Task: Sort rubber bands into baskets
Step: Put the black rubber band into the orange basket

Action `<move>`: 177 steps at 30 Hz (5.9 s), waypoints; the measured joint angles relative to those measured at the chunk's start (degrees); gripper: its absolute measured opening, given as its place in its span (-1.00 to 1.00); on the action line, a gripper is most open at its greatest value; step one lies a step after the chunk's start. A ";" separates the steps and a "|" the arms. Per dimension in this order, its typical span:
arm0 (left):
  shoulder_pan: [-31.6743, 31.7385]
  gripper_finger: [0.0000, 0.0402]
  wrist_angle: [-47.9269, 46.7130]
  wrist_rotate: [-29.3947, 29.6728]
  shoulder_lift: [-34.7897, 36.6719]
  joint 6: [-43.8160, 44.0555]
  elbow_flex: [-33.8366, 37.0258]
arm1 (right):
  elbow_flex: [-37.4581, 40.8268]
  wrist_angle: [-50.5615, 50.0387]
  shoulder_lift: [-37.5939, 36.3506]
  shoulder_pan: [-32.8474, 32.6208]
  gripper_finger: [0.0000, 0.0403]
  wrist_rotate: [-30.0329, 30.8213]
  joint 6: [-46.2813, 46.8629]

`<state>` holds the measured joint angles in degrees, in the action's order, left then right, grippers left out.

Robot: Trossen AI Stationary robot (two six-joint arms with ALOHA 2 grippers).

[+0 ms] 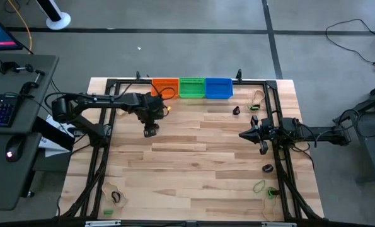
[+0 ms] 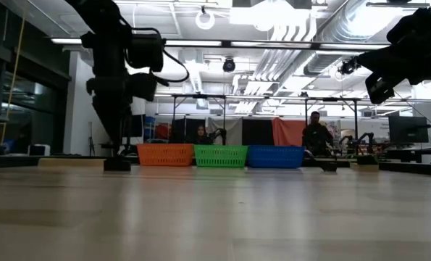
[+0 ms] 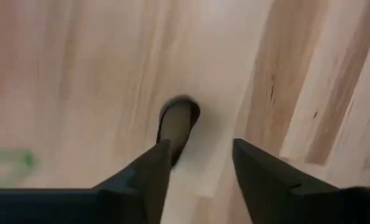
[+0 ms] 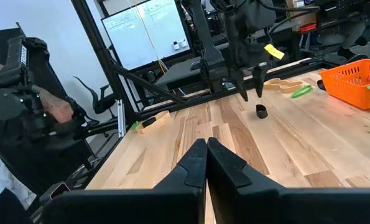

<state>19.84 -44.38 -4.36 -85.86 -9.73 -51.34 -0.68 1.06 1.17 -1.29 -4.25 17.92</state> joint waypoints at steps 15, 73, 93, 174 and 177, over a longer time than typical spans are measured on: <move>0.07 0.09 11.89 4.85 -0.04 -19.14 8.32 | 0.00 -0.02 -0.01 0.00 -1.00 0.00 0.02; 5.16 -1.00 42.88 -35.61 12.99 34.40 2.96 | 0.01 -0.02 0.00 0.01 -1.00 -0.15 0.01; 18.48 -0.90 10.12 14.71 -20.35 -8.35 -28.69 | 0.01 -0.02 0.00 0.02 -1.00 -0.07 0.02; 1.51 0.06 48.66 -12.88 35.30 45.87 5.34 | -42.01 -33.05 74.74 38.61 0.09 6.77 36.13; 2.00 0.06 48.63 -14.86 35.30 45.86 5.34 | -46.95 -36.63 80.88 39.38 0.09 7.10 35.57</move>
<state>21.84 4.25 -19.22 -50.57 36.13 -46.00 -47.63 -35.57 82.05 38.09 2.85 53.49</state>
